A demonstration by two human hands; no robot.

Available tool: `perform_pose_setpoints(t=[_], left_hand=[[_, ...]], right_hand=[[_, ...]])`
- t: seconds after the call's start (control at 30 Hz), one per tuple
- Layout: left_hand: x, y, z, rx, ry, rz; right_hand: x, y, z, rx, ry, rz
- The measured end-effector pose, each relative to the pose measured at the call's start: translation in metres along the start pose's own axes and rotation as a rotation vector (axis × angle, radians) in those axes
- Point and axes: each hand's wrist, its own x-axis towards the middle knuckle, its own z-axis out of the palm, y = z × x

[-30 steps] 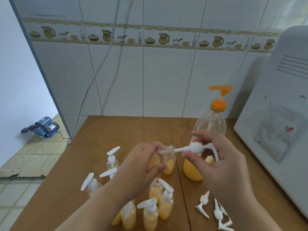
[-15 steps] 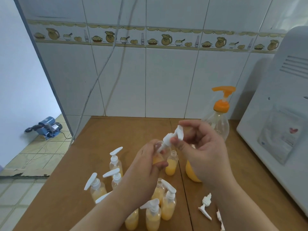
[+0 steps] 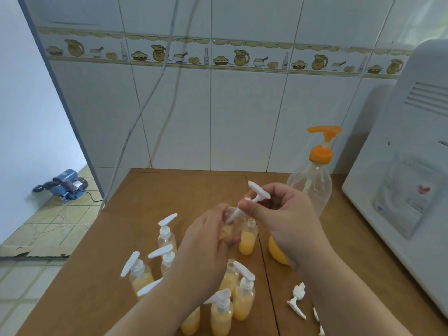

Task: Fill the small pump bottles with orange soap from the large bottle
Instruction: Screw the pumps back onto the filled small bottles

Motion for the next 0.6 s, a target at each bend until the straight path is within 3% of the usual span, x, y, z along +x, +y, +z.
perform_pose_setpoints(t=[0.17,0.43,0.5,0.6], left_hand=[[0.0,0.001,-0.002,0.293,0.077,0.08],[0.004,0.015,-0.025,-0.625,-0.409,-0.305],[0.004,0.016,-0.025,-0.694,-0.455,-0.312],[0.006,0.017,-0.023,-0.588,-0.403,-0.274]], right_hand=[[0.001,-0.002,0.0,0.02,0.02,0.07],[0.0,-0.02,-0.015,0.093,-0.241,-0.013],[0.002,-0.023,-0.018,0.069,-0.253,-0.005],[0.005,-0.021,-0.016,-0.011,-0.155,-0.008]])
